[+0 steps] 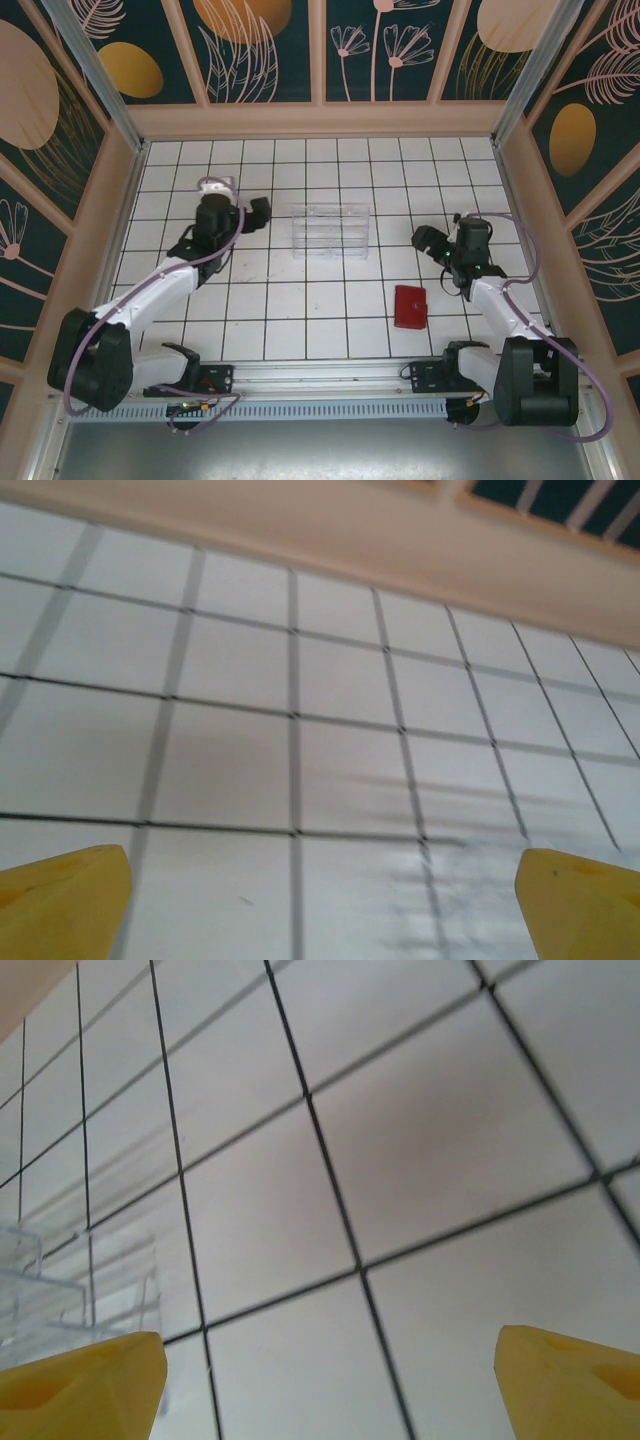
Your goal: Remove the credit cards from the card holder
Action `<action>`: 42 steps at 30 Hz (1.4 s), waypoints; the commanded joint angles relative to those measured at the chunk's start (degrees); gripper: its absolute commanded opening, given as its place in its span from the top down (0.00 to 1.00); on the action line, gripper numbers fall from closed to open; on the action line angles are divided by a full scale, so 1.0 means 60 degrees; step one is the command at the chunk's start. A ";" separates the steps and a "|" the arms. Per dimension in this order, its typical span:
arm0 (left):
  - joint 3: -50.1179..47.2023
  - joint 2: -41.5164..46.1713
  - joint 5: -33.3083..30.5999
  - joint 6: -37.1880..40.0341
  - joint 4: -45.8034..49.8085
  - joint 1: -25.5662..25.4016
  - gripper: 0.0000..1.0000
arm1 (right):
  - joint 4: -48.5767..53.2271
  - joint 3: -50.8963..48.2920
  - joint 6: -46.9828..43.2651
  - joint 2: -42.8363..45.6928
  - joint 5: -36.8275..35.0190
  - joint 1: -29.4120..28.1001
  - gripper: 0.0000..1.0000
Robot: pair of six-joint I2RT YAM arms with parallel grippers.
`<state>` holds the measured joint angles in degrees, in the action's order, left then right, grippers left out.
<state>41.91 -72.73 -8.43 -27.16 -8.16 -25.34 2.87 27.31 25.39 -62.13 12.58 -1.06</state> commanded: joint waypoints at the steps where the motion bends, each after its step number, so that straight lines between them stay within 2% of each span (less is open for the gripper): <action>1: 0.0642 -0.0439 0.0295 -0.0980 0.1216 -0.1021 0.02 | 0.1432 0.0054 0.0862 0.0333 0.0713 -0.0224 0.14; 8: 0.1634 -0.1849 0.1156 -0.2549 0.1418 -0.2987 0.02 | 0.2914 -0.0231 0.1809 0.0747 0.0648 -0.0383 0.11; 12: 0.1898 -0.2715 0.1744 -0.3267 0.1053 -0.3884 0.02 | 0.3220 -0.0582 0.2379 0.1198 0.0101 -0.0587 0.13; 15: 0.2037 -0.3440 0.2519 -0.3943 0.0621 -0.4318 0.03 | 0.3389 -0.0756 0.2903 0.1269 -0.0635 -0.1014 0.14; 19: 0.2513 -0.4079 0.3158 -0.4249 0.0496 -0.4767 0.05 | 0.3748 -0.0845 0.3175 0.1191 -0.0986 -0.1687 0.15; 25: 0.2901 -0.4715 0.3981 -0.4384 0.0308 -0.4987 0.06 | 0.4623 -0.0895 0.4157 0.1305 -0.2173 -0.2635 0.12; 29: 0.2919 -0.5115 0.4834 -0.4503 0.0144 -0.5035 0.09 | 0.4609 -0.0875 0.4281 0.1403 -0.1781 -0.2988 0.13; 34: 0.2467 -0.5068 0.5152 -0.4644 -0.0287 -0.5048 0.13 | 0.3938 -0.0985 0.4515 0.1128 -0.0619 -0.3450 0.17; 42: 0.1743 -0.5061 0.5812 -0.4725 -0.0608 -0.5037 0.25 | 0.2325 -0.1001 0.5396 0.0167 0.0097 -0.4455 0.30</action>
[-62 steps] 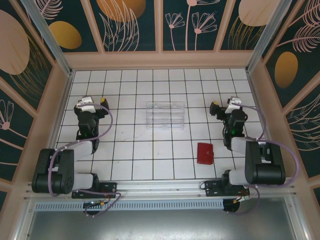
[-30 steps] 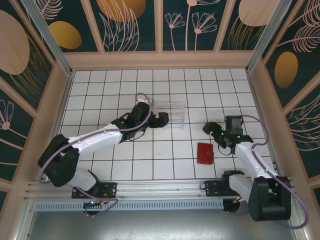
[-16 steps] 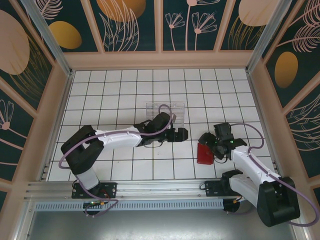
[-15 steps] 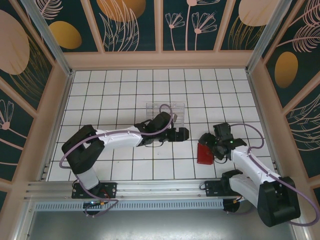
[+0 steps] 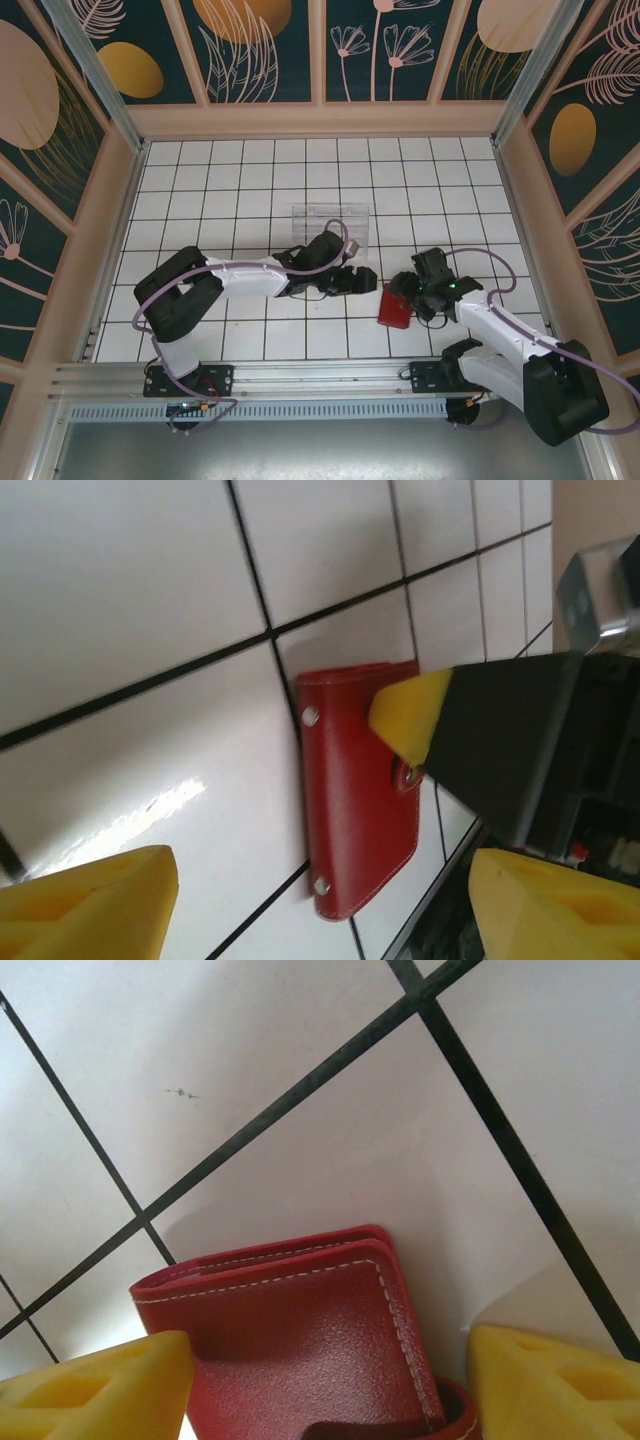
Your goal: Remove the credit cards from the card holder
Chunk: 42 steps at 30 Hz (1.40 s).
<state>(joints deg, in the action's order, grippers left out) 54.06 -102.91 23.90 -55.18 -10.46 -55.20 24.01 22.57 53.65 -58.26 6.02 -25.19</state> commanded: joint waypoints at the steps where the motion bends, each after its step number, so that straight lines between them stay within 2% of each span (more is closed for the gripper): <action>1: -0.0361 0.0013 0.0359 -0.0015 -0.0160 -0.0041 0.29 | -0.1490 -0.0203 0.0719 -0.0644 0.1341 -0.0544 0.31; 5: -0.1121 0.0131 0.0539 -0.0215 -0.0876 0.0108 0.40 | -0.2368 -0.0105 0.0887 -0.1330 0.1671 -0.0918 0.36; 7: -0.1470 0.0132 0.0771 -0.0459 -0.1403 0.0176 0.42 | -0.2718 -0.0053 0.0954 -0.1572 0.1810 -0.0972 0.37; 13: -0.1582 0.0126 0.1183 -0.0536 -0.2111 0.0199 0.39 | -0.3510 0.0061 0.1030 -0.1696 0.2321 -0.1261 0.40; 19: -0.1440 0.0117 0.1359 -0.0513 -0.2457 0.0198 0.39 | -0.2347 0.0358 0.0661 -0.0849 0.1231 -0.1377 0.50; 28: -0.1114 -0.0233 0.1542 -0.0430 -0.2599 0.0206 0.41 | -0.3210 -0.0226 0.0687 -0.0469 0.1488 -0.1375 0.56; 32: -0.1057 -0.0213 0.1280 -0.0303 -0.2148 0.0195 0.41 | -0.3113 -0.0224 0.0451 -0.0772 0.1302 -0.1384 0.55; 37: -0.0670 0.0289 0.0294 0.0478 -0.0399 0.0193 0.41 | -0.2873 -0.0114 -0.0039 -0.1001 0.0874 -0.1384 0.56; 42: -0.0154 0.0599 -0.0517 0.0930 0.0820 0.0192 0.41 | -0.3576 -0.0245 -0.0580 -0.1161 0.1328 -0.1378 0.55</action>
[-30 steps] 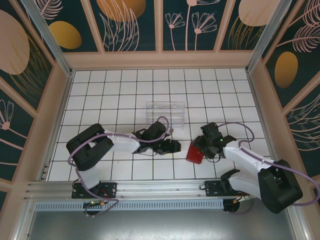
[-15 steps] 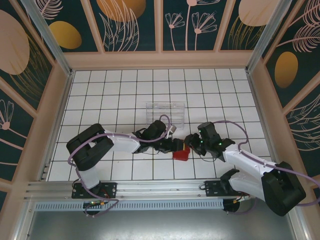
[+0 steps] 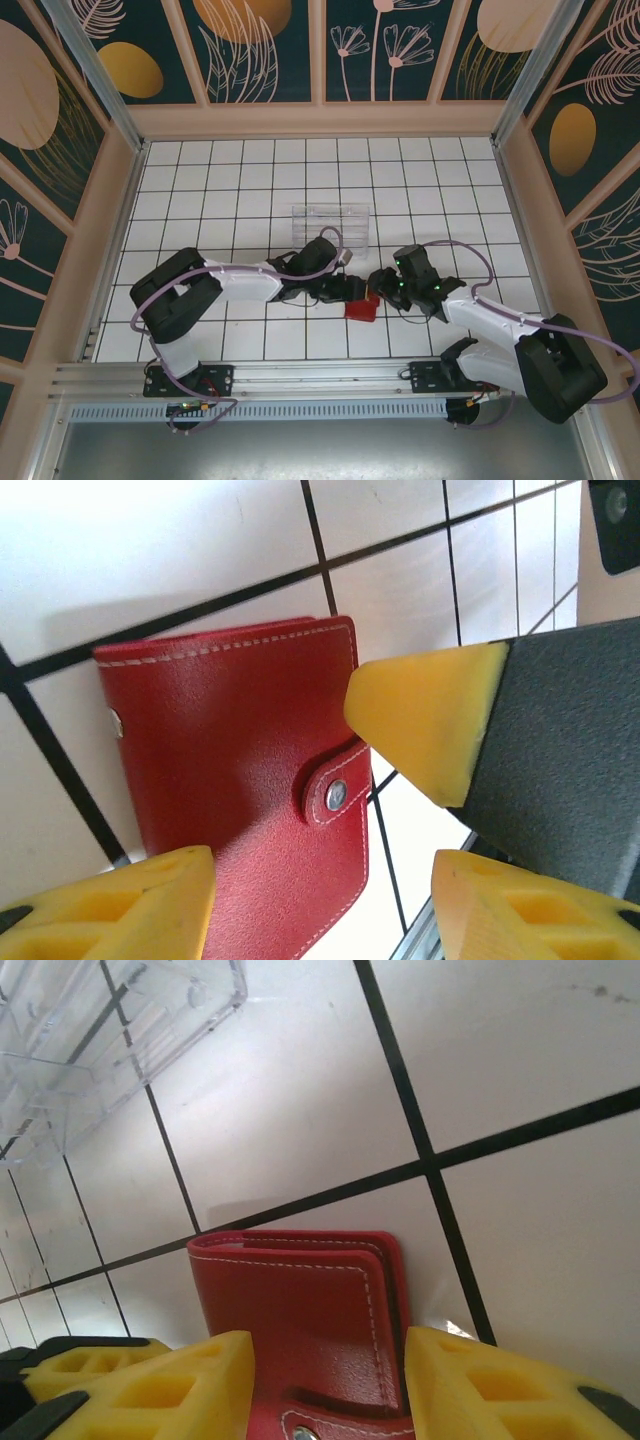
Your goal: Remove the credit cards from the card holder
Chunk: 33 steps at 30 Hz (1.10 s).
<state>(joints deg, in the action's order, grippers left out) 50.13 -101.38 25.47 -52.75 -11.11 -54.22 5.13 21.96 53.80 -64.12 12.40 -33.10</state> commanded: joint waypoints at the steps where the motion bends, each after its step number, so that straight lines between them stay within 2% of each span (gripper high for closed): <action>1: 0.0611 0.0344 -0.0914 0.0543 0.1149 0.0037 0.41 | -0.0580 -0.0144 -0.0828 -0.0268 0.0484 -0.0063 0.55; 8: 0.0873 -0.0119 -0.0925 0.0633 0.1720 0.0040 0.43 | -0.0901 -0.0258 -0.1365 -0.0624 0.0926 -0.0031 0.57; 13: 0.0590 -0.0196 -0.0556 0.0341 0.0831 0.0042 0.54 | -0.1186 -0.0341 -0.1587 -0.0815 0.1256 0.0008 0.62; 18: 0.0651 -0.0365 -0.0526 0.0319 0.0670 0.0042 0.58 | -0.1186 -0.0277 -0.1752 -0.0773 0.1405 0.0068 0.64; 25: 0.0778 -0.0296 -0.0701 0.0478 0.0860 0.0046 0.62 | -0.1426 -0.0363 -0.1730 -0.0671 0.1565 0.0111 0.90; 33: 0.0313 0.1117 -0.1685 0.0760 0.1076 0.0579 0.63 | -0.1297 -0.0349 -0.1873 -0.0278 0.1527 0.0113 1.00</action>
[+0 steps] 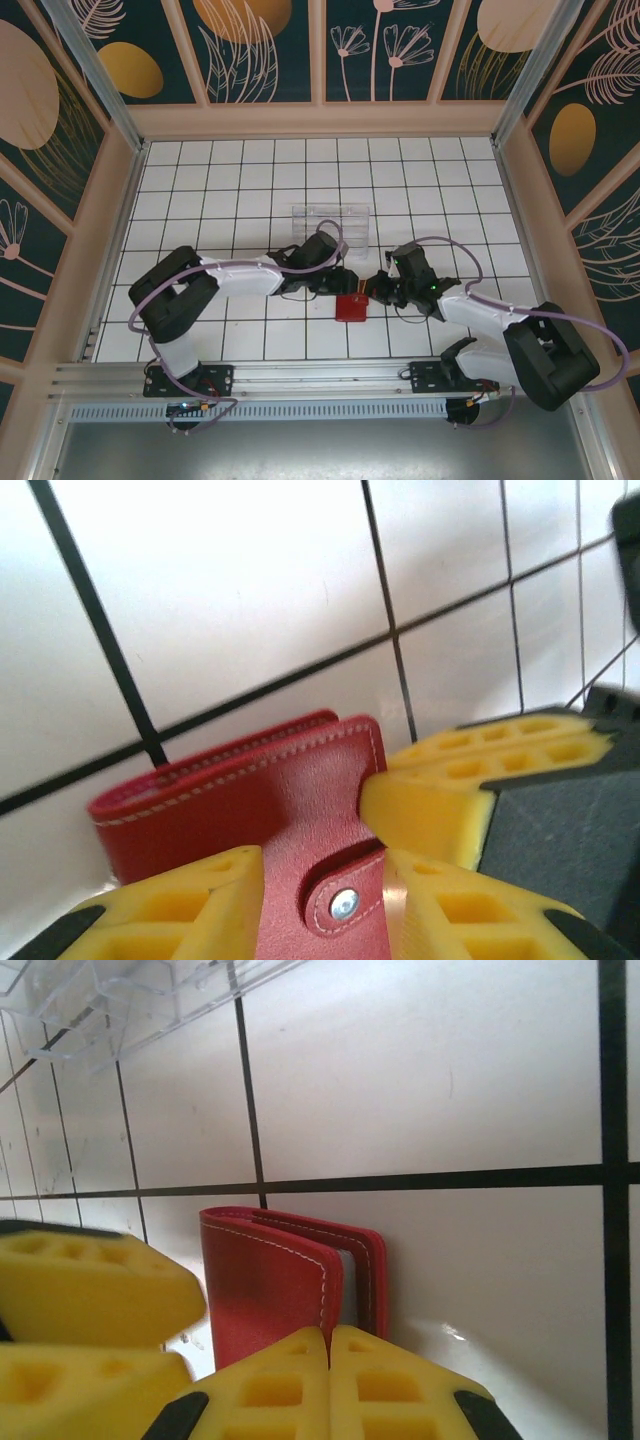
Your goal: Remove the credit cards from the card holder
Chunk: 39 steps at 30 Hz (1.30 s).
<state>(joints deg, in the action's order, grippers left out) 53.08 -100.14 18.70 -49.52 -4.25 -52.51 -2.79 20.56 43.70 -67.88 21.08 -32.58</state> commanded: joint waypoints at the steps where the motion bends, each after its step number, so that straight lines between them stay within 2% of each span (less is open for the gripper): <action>1: -0.0319 0.1114 -0.0580 0.0225 -0.0198 0.0373 0.63 | -0.0003 -0.0123 -0.0217 0.0470 0.0065 0.0028 1.00; 3: -0.0693 0.1607 -0.0611 0.0255 -0.0555 0.0550 0.62 | -0.0077 -0.0143 -0.0289 0.0798 0.0011 0.0024 1.00; 7: -0.1171 0.2501 -0.0715 0.0306 -0.0930 0.0853 0.51 | -0.0221 -0.0136 -0.0412 0.1741 -0.0185 0.0022 1.00; 13: -0.1289 0.3981 -0.0574 0.1030 -0.1544 0.0938 0.42 | -0.0539 0.0187 -0.0803 0.3725 -0.0242 0.0034 1.00; 20: -0.1315 0.5623 0.0537 0.1924 -0.2919 0.0930 0.33 | -0.0712 0.1464 -0.2037 0.5336 0.0221 0.0029 1.00; 25: -0.1162 0.6499 0.1161 0.3091 -0.2961 0.0932 0.31 | -0.1130 0.2543 -0.2341 0.5295 0.1092 0.0024 1.00; 31: -0.0524 0.7095 0.2156 0.3997 -0.2955 0.0931 0.21 | -0.1970 0.4037 -0.2363 0.4807 0.2586 -0.0003 1.00; 35: 0.0377 0.6877 0.2168 0.4515 -0.1779 0.0943 0.19 | -0.2292 0.4893 -0.2317 0.4452 0.3323 -0.0211 1.00; 39: 0.0383 0.7018 0.2324 0.4554 -0.2087 0.0943 0.16 | -0.2381 0.5364 -0.2418 0.4284 0.3495 -0.0478 1.00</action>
<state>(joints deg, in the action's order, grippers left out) 54.37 -58.54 30.33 -24.62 -17.34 -47.03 -12.53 49.82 30.30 -42.09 38.61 -34.35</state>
